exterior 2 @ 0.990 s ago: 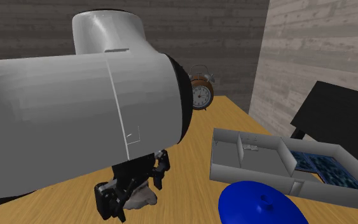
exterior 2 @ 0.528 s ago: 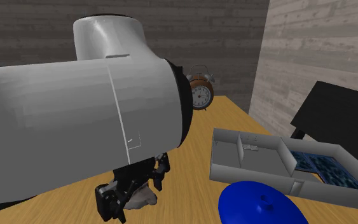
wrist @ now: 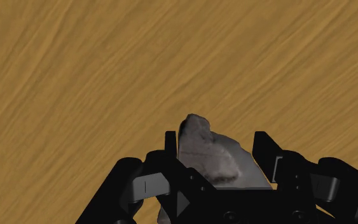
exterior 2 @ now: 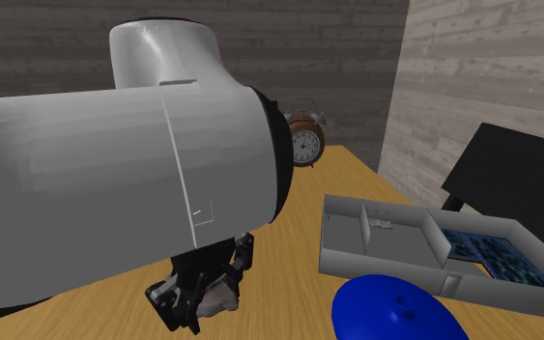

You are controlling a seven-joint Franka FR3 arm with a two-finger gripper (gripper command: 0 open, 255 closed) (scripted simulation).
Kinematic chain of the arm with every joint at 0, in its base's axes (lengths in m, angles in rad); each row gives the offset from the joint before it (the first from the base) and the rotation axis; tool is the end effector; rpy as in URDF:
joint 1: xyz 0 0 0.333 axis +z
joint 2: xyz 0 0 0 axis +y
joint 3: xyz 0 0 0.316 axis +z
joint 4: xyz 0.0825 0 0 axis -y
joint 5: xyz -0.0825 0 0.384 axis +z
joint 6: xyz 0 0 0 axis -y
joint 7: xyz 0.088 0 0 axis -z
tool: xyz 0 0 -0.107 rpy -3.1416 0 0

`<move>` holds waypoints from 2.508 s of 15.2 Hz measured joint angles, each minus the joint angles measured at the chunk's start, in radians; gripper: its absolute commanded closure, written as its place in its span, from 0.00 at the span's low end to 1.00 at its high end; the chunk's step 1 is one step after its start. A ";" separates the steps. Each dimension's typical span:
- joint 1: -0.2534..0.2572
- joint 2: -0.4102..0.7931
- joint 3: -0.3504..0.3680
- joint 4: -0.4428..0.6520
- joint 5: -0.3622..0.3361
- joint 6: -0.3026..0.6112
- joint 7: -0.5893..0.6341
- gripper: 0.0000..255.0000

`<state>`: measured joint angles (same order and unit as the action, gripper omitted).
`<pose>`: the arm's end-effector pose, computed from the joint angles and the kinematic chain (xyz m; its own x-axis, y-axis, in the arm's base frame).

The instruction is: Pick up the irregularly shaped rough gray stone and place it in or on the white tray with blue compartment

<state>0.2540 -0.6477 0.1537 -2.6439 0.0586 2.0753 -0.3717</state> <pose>0.3258 0.1438 0.4490 0.7458 0.6639 0.0555 0.6609 -0.7478 0.0638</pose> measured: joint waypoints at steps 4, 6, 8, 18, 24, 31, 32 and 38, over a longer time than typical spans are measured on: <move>-0.002 0.001 -0.001 0.015 -0.002 -0.018 -0.001 1.00; -0.002 -0.008 -0.003 0.034 -0.003 -0.047 -0.001 1.00; -0.002 -0.014 -0.005 0.056 -0.004 -0.075 -0.002 1.00; -0.006 -0.029 -0.016 0.180 -0.011 -0.214 -0.007 1.00; -0.009 -0.021 -0.019 0.264 -0.015 -0.291 -0.007 1.00; -0.035 -0.046 -0.087 0.291 -0.050 -0.342 -0.081 1.00; -0.043 -0.046 -0.105 0.293 -0.061 -0.344 -0.102 1.00; -0.096 -0.074 -0.235 0.269 -0.134 -0.344 -0.248 1.00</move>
<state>0.1582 -0.7218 -0.0815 -2.3748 -0.0757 1.7316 -0.6194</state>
